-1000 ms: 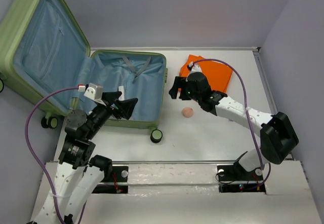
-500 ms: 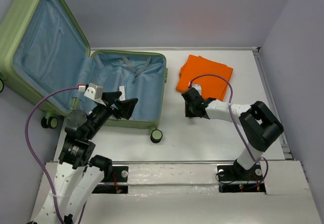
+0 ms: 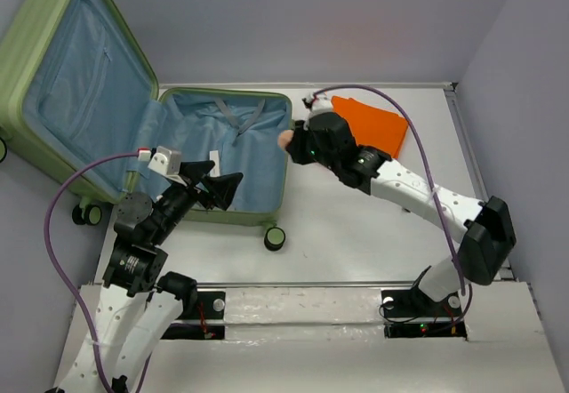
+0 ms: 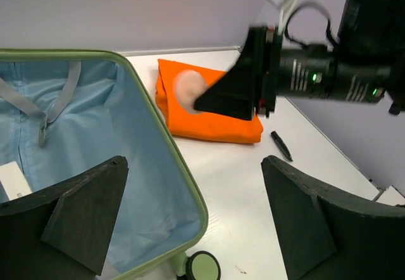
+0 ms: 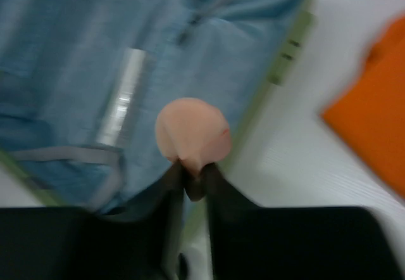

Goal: Pack the luggage

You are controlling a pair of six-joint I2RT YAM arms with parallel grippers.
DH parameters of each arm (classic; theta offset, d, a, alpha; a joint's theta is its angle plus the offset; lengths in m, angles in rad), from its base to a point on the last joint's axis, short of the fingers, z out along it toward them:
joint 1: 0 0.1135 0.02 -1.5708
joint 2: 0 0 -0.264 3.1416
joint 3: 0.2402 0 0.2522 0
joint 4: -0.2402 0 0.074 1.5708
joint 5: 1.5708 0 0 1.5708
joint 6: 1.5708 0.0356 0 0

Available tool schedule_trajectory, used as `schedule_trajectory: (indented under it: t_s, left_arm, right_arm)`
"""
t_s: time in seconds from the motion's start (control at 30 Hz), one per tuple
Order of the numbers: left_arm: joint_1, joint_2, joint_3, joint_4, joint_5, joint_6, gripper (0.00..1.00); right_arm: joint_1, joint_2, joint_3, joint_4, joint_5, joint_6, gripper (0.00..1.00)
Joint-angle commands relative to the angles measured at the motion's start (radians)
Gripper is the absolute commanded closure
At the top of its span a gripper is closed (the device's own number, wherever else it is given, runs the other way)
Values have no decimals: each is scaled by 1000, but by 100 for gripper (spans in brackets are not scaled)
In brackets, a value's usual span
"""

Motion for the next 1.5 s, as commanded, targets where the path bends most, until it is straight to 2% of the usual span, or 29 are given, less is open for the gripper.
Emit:
schedule_trajectory:
  t_s: [0.0, 0.03, 0.07, 0.1, 0.17, 0.2, 0.27, 0.33, 0.37, 0.47, 0.53, 0.73, 1.03, 1.1, 1.13, 1.17, 1.2, 1.33, 1.47]
  left_arm:
    - [-4, -10, 1, 30, -4, 14, 1]
    - [-4, -13, 1, 28, -10, 15, 1]
    - [-4, -18, -1, 28, -10, 15, 1]
    - [-4, -22, -1, 28, -9, 17, 1]
    - [-6, -28, -1, 28, -5, 17, 1]
    - [-7, -38, 1, 30, -2, 15, 1]
    - [-12, -48, 2, 30, -4, 17, 1]
    - [-24, -64, 4, 25, -8, 20, 1]
    - [-35, -65, 5, 25, -12, 23, 1]
    - [-52, -79, 9, 22, -15, 26, 1]
    - [-72, -90, 9, 19, -25, 29, 1]
    - [-116, -116, 10, 13, -44, 32, 1]
    - [-141, -143, 16, 5, -73, 41, 1]
    - [-142, -146, 18, 4, -79, 44, 1]
    - [-142, -153, 19, 1, -91, 46, 1]
    - [-144, -154, 19, -1, -94, 46, 1]
    - [-145, -156, 19, -2, -97, 47, 1]
    - [-158, -157, 19, -2, -96, 50, 1]
    - [-159, -154, 21, -2, -98, 50, 1]
  right_arm:
    - [48, 161, 272, 95, -350, -42, 34]
    - [48, 192, 298, 86, -366, -44, 20]
    - [48, 212, 305, 81, -304, -44, 1]
    - [39, 206, 276, 78, -268, -42, 0]
    - [-44, 151, 212, 79, -260, -6, 0]
    - [-82, 123, 117, 82, -266, 45, 0]
    - [-165, 59, 2, 87, -260, 90, 6]
    - [-310, -50, -120, 87, -184, 131, 11]
    - [-420, -121, -246, 87, -153, 175, 16]
    - [-568, -217, -458, 87, -115, 229, 22]
    - [-675, -271, -546, 89, -83, 226, 23]
    - [-835, -166, -583, 69, -78, 194, 23]
    - [-854, 5, -493, 29, -170, 168, 29]
    - [-854, 20, -485, 23, -173, 168, 42]
    - [-854, 23, -484, 23, -171, 170, 50]
    - [-854, 20, -482, 18, -165, 168, 64]
    - [-854, 16, -482, 17, -161, 166, 70]
    - [-854, -67, -488, -22, -135, 144, 83]
    - [-843, -296, -466, -51, -272, 114, 88]
